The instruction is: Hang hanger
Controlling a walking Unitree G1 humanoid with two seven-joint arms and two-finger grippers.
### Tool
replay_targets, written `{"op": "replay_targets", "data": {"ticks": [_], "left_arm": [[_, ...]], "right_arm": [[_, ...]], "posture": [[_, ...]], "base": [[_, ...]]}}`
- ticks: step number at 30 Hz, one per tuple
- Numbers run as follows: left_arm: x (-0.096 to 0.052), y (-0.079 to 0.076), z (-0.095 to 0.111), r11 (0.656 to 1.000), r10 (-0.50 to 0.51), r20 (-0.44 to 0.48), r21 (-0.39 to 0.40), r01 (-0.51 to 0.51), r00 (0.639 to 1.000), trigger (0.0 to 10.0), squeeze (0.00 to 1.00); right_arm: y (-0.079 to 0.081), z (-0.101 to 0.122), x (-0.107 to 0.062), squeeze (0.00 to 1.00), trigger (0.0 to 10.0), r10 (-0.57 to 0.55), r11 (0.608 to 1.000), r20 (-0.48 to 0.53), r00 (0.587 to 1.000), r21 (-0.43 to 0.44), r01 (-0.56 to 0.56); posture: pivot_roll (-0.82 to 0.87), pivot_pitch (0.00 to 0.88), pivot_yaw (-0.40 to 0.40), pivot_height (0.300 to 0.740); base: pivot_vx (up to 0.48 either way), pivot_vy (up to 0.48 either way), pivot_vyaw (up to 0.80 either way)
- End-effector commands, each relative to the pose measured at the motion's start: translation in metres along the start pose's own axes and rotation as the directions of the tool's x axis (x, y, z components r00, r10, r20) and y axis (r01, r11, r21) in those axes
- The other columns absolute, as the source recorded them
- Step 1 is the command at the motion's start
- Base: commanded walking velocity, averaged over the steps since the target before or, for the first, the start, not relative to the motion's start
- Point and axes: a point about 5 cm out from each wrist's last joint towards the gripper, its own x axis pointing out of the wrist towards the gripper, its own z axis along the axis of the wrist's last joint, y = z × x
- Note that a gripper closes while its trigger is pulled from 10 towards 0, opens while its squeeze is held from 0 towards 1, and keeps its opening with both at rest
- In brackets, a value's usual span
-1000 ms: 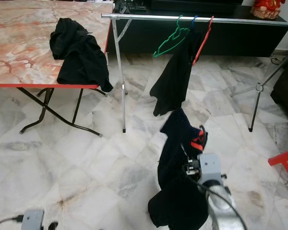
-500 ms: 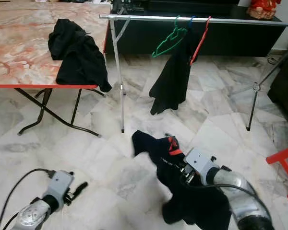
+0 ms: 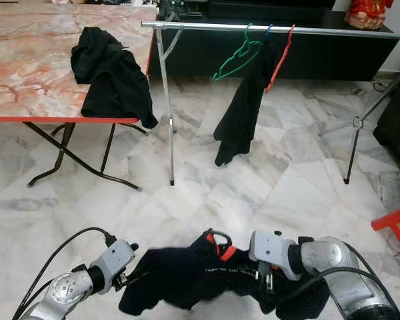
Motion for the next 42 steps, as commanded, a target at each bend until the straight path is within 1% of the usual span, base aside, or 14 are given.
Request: {"op": "replay_targets", "data": {"ticks": [1,3,4,5,9,12,13,14,16,21,29,35,42], "left_arm": [[0.0,-0.007,-0.01,0.999,-0.054,-0.076,-0.008,0.054,0.996,10.0,0.0],[-0.001,-0.007,-0.011,0.998,-0.057,-0.088,-0.004,0.057,0.994,10.0,0.0],[-0.002,-0.004,-0.013,0.998,-0.05,-0.115,0.03,0.053,0.992,10.0,0.0],[-0.002,-0.002,-0.013,0.999,-0.034,-0.12,0.037,0.039,0.992,10.0,0.0],[-0.001,0.006,-0.012,1.0,0.01,-0.128,0.025,-0.007,0.992,10.0,0.0],[0.0,0.007,-0.013,1.0,0.009,-0.134,-0.017,-0.012,0.991,10.0,0.0],[0.0,0.007,-0.013,1.0,0.011,-0.135,-0.022,-0.014,0.991,6.9,0.0],[0.0,0.008,-0.013,0.999,0.028,-0.129,-0.027,-0.032,0.991,0.0,0.0],[-0.001,0.009,-0.013,0.998,0.045,-0.125,-0.03,-0.049,0.991,0.0,0.0],[-0.002,0.009,-0.015,0.999,0.029,-0.145,-0.01,-0.031,0.989,0.0,0.0],[-0.007,0.01,-0.021,0.999,0.025,-0.16,-0.018,-0.028,0.987,0.0,0.0],[-0.01,0.009,-0.026,0.999,-0.017,-0.203,0.031,0.023,0.979,0.0,0.0],[-0.01,0.011,-0.026,0.999,-0.015,-0.214,0.042,0.025,0.977,0.0,0.0]], "right_arm": [[0.002,0.006,-0.003,0.0,10.0,0.017,1.0,0.024,1.0,-0.018,-0.016],[0.002,0.008,-0.003,0.0,10.0,0.021,1.0,0.03,0.999,-0.021,-0.02],[0.003,0.013,-0.003,0.0,10.0,0.03,0.999,0.042,0.999,-0.034,-0.028],[0.004,0.016,-0.003,0.0,10.0,0.037,0.999,0.048,0.998,-0.04,-0.035],[0.007,0.03,-0.003,0.0,10.0,0.086,0.994,0.093,0.992,-0.068,-0.08],[0.005,0.036,-0.004,0.0,10.0,0.078,0.994,0.104,0.991,-0.086,-0.069],[0.004,0.038,-0.005,0.0,10.0,0.078,0.994,0.111,0.991,-0.086,-0.069],[0.004,0.04,-0.006,0.0,10.0,0.076,0.994,0.117,0.99,-0.089,-0.066],[0.004,0.042,-0.005,0.0,10.0,0.074,0.994,0.118,0.99,-0.091,-0.063],[0.004,0.045,-0.004,0.0,10.0,0.075,0.994,0.127,0.989,-0.094,-0.063],[0.001,0.05,-0.006,0.0,10.0,0.064,0.994,0.127,0.99,-0.091,-0.053],[0.0,0.05,-0.006,0.0,10.0,0.069,0.994,0.122,0.99,-0.093,-0.058],[0.0,0.052,-0.005,0.0,10.0,0.068,0.994,0.123,0.99,-0.092,-0.057]], "posture": [[-0.02,0.159,-0.045,0.74],[-0.01,0.158,-0.047,0.74],[-0.01,0.158,-0.047,0.74],[-0.02,0.162,-0.051,0.74],[-0.01,0.172,-0.056,0.74],[-0.01,0.175,-0.057,0.74],[-0.01,0.175,-0.057,0.74],[-0.02,0.181,-0.057,0.74],[-0.02,0.182,-0.057,0.74],[-0.02,0.191,-0.059,0.74],[-0.02,0.195,-0.06,0.74],[-0.01,0.201,-0.06,0.74],[-0.01,0.2,-0.057,0.74]], "base": [[0.0,0.0,0.0],[0.0,0.0,0.0],[0.0,0.0,0.0],[0.0,0.0,0.0],[0.0,0.0,0.0],[0.0,0.0,0.0],[0.0,0.0,0.0],[0.0,0.0,0.0],[0.0,0.0,0.0],[0.0,0.0,0.0],[0.0,0.0,0.0],[0.0,0.0,0.0],[0.0,0.0,0.0]]}}
